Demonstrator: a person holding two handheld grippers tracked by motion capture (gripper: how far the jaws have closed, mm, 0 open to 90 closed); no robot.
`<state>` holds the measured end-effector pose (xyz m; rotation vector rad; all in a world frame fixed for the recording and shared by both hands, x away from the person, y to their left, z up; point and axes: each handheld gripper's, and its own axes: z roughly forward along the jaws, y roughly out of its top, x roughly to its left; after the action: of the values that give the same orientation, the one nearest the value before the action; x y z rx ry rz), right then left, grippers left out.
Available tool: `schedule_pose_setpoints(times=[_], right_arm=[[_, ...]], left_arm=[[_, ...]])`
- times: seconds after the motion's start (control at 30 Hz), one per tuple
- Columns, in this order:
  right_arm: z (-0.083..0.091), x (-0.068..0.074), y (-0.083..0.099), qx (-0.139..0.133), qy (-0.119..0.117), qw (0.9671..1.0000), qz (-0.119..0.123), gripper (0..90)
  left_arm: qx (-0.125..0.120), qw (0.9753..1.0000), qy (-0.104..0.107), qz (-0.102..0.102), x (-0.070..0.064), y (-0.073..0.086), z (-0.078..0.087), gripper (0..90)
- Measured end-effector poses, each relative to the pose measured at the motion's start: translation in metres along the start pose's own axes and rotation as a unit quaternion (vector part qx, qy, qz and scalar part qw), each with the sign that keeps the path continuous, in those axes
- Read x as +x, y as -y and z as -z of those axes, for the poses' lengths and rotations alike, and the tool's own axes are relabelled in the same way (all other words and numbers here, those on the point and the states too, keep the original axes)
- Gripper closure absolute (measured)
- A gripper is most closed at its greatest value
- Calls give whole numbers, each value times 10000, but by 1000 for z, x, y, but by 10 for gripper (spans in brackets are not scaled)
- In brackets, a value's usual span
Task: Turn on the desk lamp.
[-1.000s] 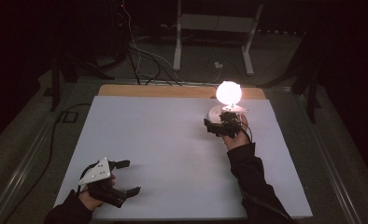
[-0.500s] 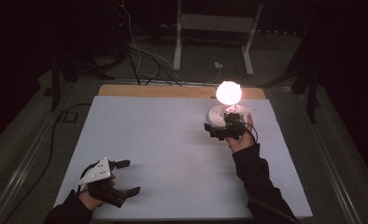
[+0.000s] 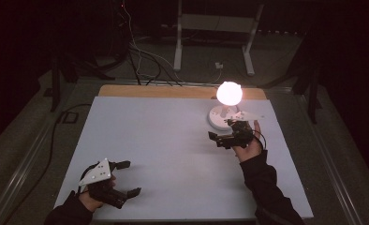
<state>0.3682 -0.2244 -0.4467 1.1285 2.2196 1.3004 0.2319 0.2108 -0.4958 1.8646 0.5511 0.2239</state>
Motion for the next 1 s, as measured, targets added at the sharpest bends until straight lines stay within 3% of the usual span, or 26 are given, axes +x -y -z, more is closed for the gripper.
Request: schedule_pose_setpoints(times=[0.47, 0.77, 0.9, 1.0], right_arm=[[29, 0, 36, 104, -46, 9999, 20, 0], [47, -2, 66, 250, 71, 9997, -9, 0], [55, -1, 80, 285, 153, 9994, 146, 0], [61, -1, 89, 264, 168, 9994, 132, 0]], left_arm=[[24, 10000, 1, -8, 0, 0, -1, 3], [20, 10000, 4, -13, -1, 0, 0, 3], [26, 10000, 7, -6, -1, 0, 0, 3], [28, 10000, 5, -6, -1, 0, 0, 3]])
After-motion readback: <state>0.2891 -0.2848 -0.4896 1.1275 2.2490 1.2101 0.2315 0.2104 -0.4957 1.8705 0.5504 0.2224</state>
